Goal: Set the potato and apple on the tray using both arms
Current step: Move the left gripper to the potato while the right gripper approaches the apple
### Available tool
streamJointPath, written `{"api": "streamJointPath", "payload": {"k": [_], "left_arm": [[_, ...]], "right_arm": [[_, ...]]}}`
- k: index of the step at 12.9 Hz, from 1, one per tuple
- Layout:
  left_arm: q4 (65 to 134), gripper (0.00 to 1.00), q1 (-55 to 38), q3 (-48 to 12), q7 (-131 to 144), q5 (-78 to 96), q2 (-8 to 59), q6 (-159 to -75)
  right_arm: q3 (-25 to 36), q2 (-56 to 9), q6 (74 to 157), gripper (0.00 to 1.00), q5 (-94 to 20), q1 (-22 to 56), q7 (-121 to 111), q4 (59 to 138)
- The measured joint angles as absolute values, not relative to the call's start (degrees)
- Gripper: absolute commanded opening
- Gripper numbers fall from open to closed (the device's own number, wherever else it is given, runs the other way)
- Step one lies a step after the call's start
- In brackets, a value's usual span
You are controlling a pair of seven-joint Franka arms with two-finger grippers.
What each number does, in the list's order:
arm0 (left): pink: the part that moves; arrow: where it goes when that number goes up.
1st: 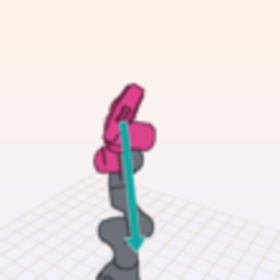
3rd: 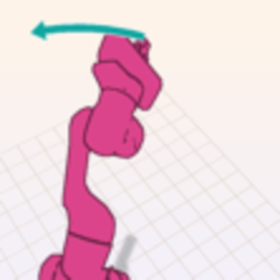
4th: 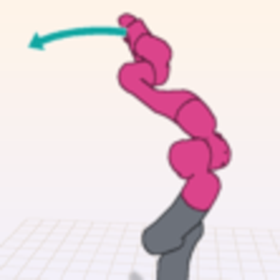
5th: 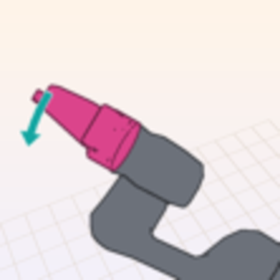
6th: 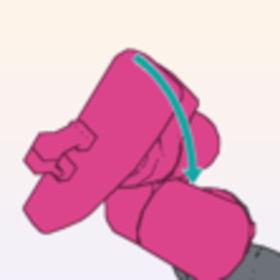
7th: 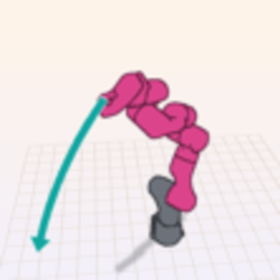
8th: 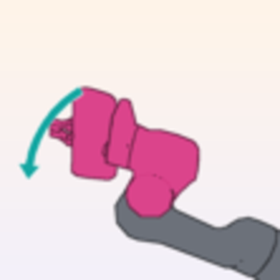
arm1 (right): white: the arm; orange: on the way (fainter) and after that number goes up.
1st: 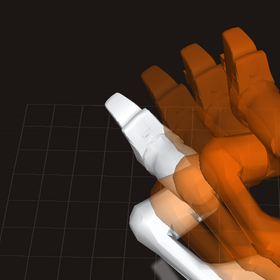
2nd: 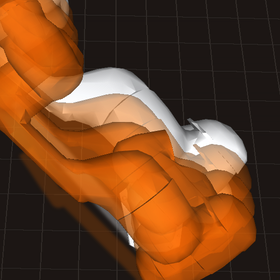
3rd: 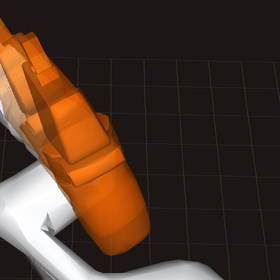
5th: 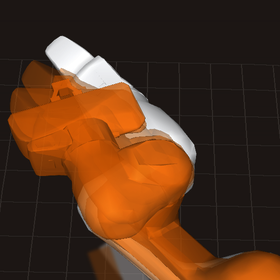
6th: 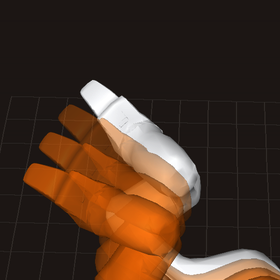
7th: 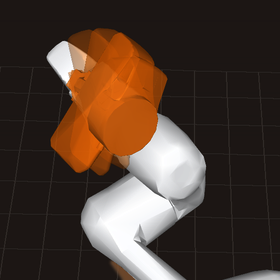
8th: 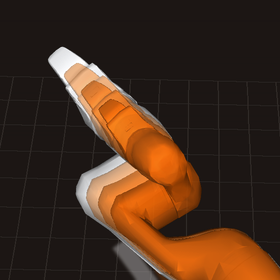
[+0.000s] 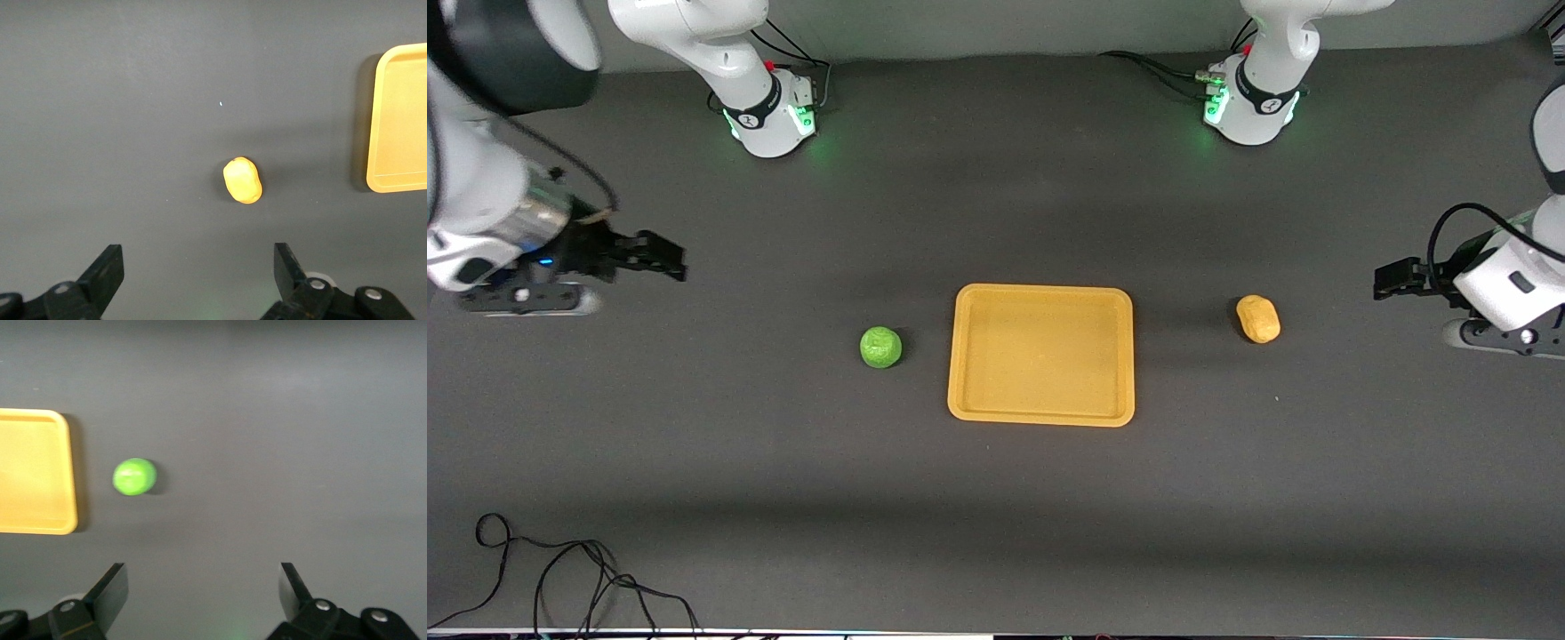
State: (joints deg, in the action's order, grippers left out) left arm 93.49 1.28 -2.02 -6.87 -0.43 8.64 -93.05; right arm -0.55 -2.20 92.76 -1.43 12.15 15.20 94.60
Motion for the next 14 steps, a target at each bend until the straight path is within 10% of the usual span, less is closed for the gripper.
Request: {"api": "streamJointPath", "payload": {"k": [14], "left_arm": [[122.0, 0.91, -0.9, -2.7, -7.0, 3.4, 25.0, -130.8]], "right_arm": [[-0.3, -2.2, 99.4, 1.0, -1.4, 28.1, 34.7, 99.9]]}}
